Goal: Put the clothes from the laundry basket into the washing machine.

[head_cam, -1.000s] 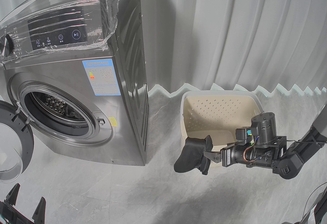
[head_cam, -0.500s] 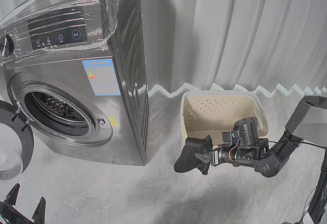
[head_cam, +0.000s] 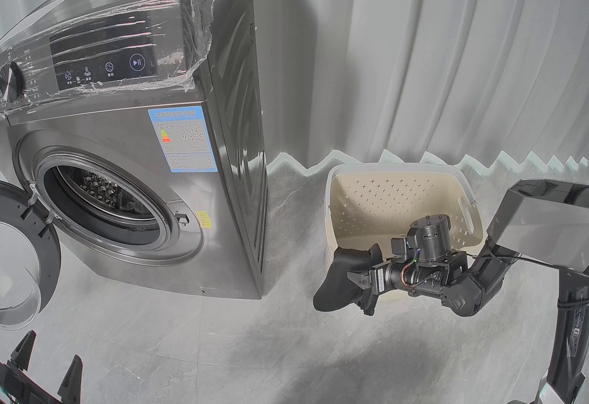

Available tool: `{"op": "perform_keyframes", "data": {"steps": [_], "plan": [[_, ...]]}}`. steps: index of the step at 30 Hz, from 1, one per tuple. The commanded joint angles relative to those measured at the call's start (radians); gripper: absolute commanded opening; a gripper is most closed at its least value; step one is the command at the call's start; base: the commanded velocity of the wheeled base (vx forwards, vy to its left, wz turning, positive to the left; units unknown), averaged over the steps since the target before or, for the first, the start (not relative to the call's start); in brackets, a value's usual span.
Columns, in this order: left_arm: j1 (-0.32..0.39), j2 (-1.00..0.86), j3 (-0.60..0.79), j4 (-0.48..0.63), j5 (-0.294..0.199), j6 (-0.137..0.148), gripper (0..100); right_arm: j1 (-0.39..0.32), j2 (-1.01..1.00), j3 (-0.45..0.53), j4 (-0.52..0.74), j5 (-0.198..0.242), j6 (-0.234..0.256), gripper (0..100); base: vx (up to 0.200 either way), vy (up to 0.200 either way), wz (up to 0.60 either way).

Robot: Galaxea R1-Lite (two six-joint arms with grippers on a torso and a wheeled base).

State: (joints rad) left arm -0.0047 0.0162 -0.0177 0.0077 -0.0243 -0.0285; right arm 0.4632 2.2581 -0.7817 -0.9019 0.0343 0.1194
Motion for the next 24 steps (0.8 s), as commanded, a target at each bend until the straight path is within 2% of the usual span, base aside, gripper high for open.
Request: {"op": "perform_keyframes", "data": {"steps": [1, 2, 14, 19, 24], "plan": [[0.000, -0.016, 0.015, 0.000, 0.000, 0.001, 100, -0.008, 0.024, -0.011, -0.015, 0.001, 0.000, 100, 0.000, 0.000, 0.00], [0.000, -0.016, 0.015, 0.000, 0.000, -0.001, 100, -0.008, 0.026, -0.011, -0.028, 0.001, 0.000, 0, 0.000, 0.000, 0.00], [0.000, -0.015, 0.015, 0.000, 0.000, -0.001, 100, -0.008, 0.029, 0.004, -0.049, 0.007, -0.009, 0, 0.000, 0.000, 0.00], [0.000, -0.016, 0.015, 0.000, 0.000, -0.001, 100, -0.009, -0.011, 0.035, -0.052, 0.007, -0.012, 0, 0.000, 0.000, 0.00], [0.000, -0.015, 0.015, 0.000, 0.000, -0.001, 100, 0.000, -0.147, 0.110, -0.075, 0.006, -0.012, 0, 0.000, 0.000, 0.00]]}}
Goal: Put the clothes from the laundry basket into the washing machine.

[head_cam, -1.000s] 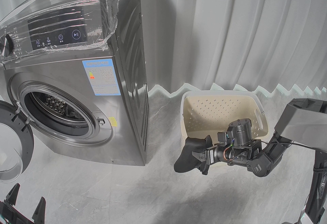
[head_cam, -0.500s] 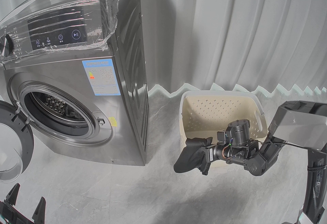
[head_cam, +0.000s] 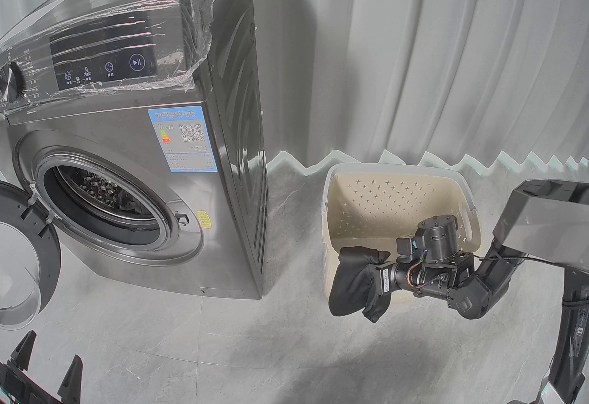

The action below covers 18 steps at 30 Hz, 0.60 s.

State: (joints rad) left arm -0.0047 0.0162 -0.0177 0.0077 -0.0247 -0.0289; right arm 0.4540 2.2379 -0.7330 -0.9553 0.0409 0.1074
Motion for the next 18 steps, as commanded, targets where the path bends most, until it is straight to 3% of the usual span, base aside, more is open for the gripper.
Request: {"op": "perform_keyframes", "data": {"steps": [1, 12, 18], "plan": [[0.000, -0.015, 0.015, 0.000, 0.000, -0.002, 100, 0.012, -0.150, 0.076, -0.034, -0.001, 0.000, 0, 0.000, 0.000, 0.00], [0.000, -0.016, 0.015, 0.000, 0.000, 0.000, 100, 0.074, -0.425, 0.325, -0.309, -0.030, 0.014, 0, 0.000, 0.000, 0.00], [0.000, -0.016, 0.015, 0.000, 0.000, -0.002, 100, 0.117, -0.527, 0.392, -0.408, -0.049, 0.009, 0, 0.000, 0.000, 0.00]]}}
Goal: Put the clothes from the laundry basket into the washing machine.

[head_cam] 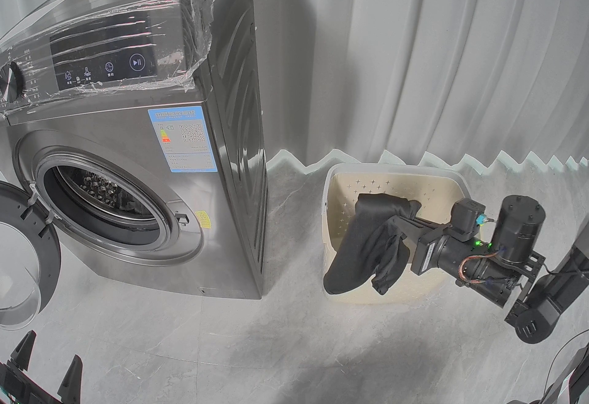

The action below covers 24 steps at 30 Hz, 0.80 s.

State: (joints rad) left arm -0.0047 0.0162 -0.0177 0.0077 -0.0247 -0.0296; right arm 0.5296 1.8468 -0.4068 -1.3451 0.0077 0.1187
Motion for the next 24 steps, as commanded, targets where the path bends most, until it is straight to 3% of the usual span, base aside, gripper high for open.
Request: {"op": "perform_keyframes", "data": {"steps": [1, 9, 14, 24], "plan": [[0.000, -0.016, 0.015, 0.000, 0.000, 0.000, 100, 0.046, -0.147, 0.066, -0.011, -0.021, -0.004, 0, 0.000, 0.000, 0.00], [0.000, -0.015, 0.015, 0.000, 0.000, -0.001, 100, 0.046, -0.199, 0.059, 0.007, -0.098, -0.025, 0, 0.000, 0.000, 0.00], [0.000, -0.016, 0.015, 0.000, 0.000, -0.003, 100, 0.049, -0.255, 0.062, 0.086, -0.201, -0.025, 0, 0.000, 0.000, 0.00], [0.000, -0.016, 0.015, 0.000, 0.002, -0.003, 100, 0.053, -0.258, 0.065, 0.093, -0.212, -0.016, 0, -0.200, 0.000, 0.00]]}}
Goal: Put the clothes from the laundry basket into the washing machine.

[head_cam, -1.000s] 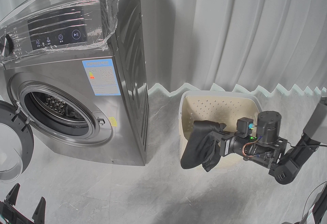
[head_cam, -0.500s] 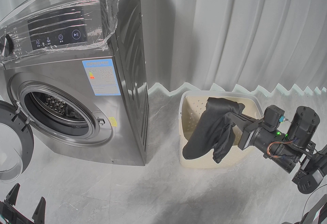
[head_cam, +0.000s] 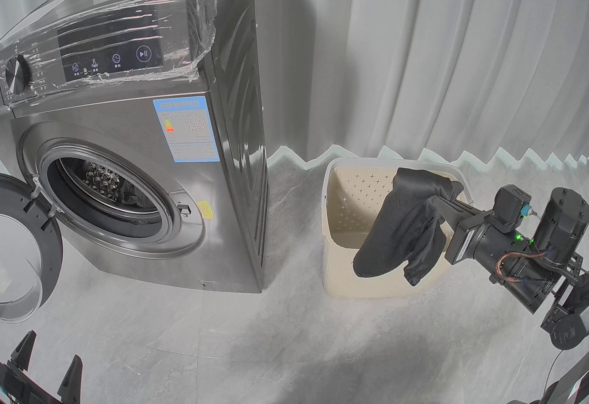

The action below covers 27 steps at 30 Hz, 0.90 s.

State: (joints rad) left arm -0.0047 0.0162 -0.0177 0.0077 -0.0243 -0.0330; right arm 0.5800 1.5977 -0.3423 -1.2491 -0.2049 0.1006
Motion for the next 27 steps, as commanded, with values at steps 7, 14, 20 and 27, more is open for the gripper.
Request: {"op": "perform_keyframes", "data": {"steps": [7, 14, 20, 27], "plan": [[0.000, -0.015, 0.015, 0.000, 0.003, 0.001, 100, 0.023, -0.005, 0.016, -0.006, 0.002, 0.005, 0, -0.057, 0.000, 0.00], [0.000, -0.015, 0.015, 0.000, 0.003, -0.001, 100, 0.029, -0.002, 0.017, -0.007, 0.002, 0.007, 0, 0.000, 0.171, 0.00], [0.000, -0.015, 0.015, 0.000, 0.003, -0.002, 100, 0.046, 0.039, 0.017, -0.019, 0.001, 0.017, 0, 0.000, 0.200, 0.00], [0.000, -0.016, 0.015, 0.000, 0.003, -0.004, 100, 0.069, 0.030, 0.016, -0.021, 0.002, 0.025, 0, 0.000, 0.200, 0.00]]}}
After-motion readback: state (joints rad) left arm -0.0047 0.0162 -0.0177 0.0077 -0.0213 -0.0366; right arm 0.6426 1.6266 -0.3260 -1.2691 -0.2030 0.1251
